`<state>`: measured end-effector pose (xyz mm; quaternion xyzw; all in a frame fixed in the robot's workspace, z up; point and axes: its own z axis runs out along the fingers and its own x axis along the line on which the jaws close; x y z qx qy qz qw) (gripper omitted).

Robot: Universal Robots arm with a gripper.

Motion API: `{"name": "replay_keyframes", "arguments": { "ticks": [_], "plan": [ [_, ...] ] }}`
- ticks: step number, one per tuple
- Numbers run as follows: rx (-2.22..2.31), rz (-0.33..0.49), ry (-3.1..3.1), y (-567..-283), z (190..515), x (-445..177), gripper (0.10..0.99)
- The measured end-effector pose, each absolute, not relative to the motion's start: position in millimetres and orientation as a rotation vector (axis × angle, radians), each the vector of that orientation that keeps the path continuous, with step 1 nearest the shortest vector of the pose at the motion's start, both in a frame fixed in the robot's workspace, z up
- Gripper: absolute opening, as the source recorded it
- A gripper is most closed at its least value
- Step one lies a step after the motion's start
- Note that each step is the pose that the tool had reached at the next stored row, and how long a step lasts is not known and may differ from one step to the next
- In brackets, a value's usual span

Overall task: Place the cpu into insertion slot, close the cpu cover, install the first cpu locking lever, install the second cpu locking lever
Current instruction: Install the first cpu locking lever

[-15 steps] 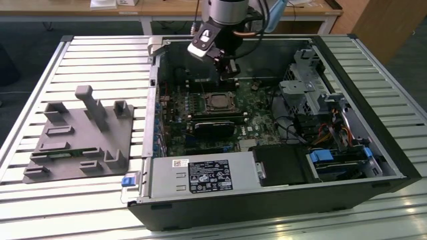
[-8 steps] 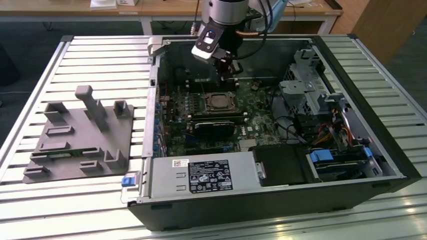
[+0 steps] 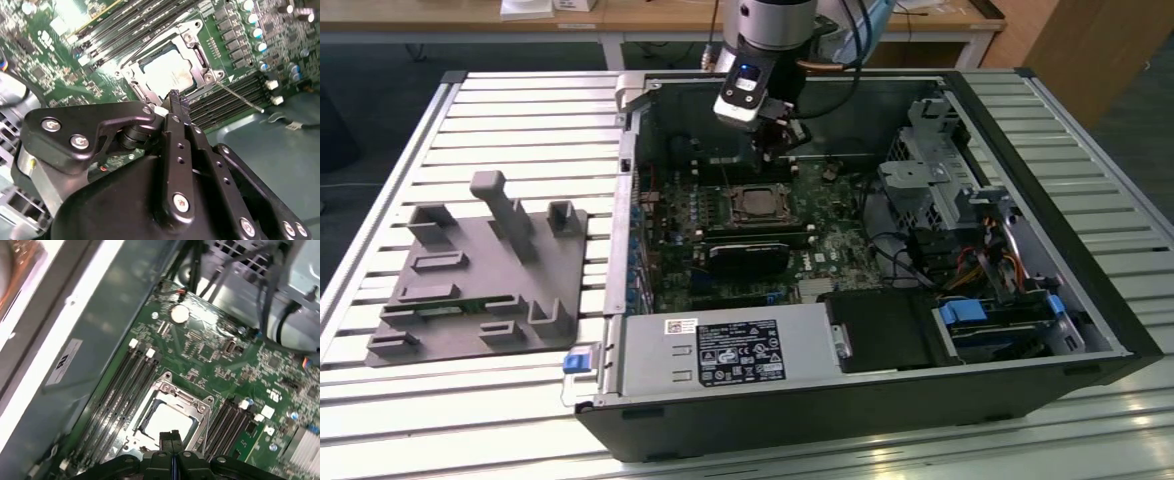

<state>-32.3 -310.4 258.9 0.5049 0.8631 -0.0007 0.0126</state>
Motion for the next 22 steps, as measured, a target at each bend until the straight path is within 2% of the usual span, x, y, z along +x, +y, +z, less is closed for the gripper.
{"name": "replay_keyframes", "arguments": {
  "ticks": [22],
  "plan": [
    [1.01, 0.006, 2.948, -310.4, 258.6, -32.3, 0.106]
  ]
}}
